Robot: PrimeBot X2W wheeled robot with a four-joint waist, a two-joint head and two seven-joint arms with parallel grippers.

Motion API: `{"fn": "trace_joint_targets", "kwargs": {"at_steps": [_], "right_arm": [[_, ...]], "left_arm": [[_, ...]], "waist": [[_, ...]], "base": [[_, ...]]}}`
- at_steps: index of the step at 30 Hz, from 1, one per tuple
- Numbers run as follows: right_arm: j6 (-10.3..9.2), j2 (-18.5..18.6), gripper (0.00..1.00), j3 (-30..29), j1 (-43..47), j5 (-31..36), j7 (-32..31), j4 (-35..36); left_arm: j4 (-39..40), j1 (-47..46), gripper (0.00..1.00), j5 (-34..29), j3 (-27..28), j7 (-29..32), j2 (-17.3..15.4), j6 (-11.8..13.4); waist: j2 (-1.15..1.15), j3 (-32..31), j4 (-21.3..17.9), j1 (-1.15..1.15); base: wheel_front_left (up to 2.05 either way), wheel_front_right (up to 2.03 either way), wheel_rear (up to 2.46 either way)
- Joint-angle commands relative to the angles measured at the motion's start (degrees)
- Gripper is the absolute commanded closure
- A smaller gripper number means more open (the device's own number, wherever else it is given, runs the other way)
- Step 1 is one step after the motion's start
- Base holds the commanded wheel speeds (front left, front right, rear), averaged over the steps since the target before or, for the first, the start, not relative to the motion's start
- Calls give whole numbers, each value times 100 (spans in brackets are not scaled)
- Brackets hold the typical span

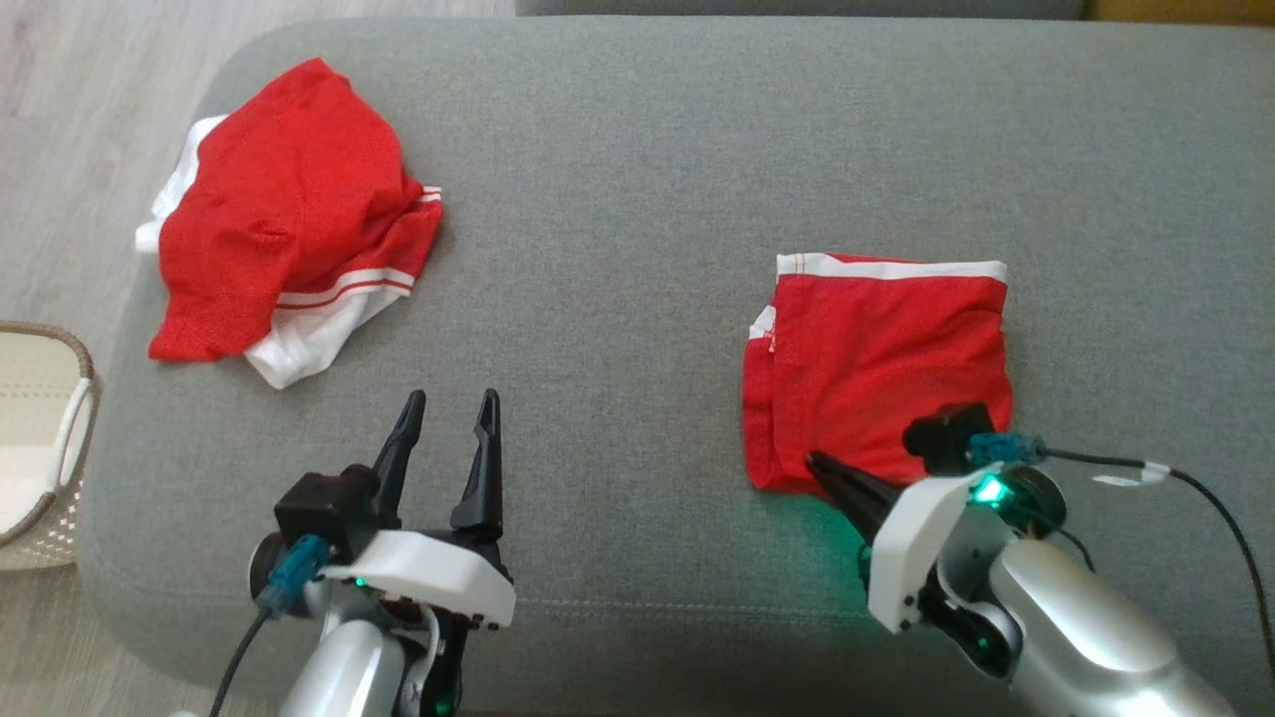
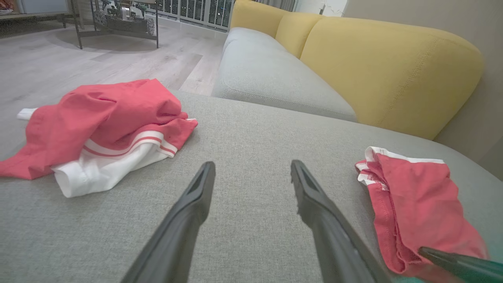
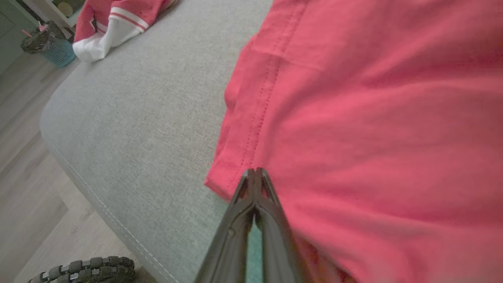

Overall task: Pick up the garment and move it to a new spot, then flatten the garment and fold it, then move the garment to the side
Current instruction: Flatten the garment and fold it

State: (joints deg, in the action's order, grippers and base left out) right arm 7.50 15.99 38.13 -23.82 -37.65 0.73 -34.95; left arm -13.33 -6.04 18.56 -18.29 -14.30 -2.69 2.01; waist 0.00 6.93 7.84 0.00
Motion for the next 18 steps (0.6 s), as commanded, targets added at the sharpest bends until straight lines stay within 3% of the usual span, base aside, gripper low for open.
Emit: {"fn": "trace_joint_targets", "kwargs": {"at_steps": [1,10,18], "right_arm": [[-1,18,100,36,-53,-74,38,50],[-1,-159,100,-116,-240,-39,787,-225],[-1,-218,100,-1178,-299,829,1388,-42]], "left_arm": [[156,-110,0,15,189,-70,-19,13],[176,7,0,0,296,-70,-19,36],[391,74,0,-11,388,-70,-19,28]], "waist": [[0,-32,14,0],[0,-214,-51,0],[0,-262,-260,0]], "base": [[0,0,0],[0,0,0],[0,0,0]]}}
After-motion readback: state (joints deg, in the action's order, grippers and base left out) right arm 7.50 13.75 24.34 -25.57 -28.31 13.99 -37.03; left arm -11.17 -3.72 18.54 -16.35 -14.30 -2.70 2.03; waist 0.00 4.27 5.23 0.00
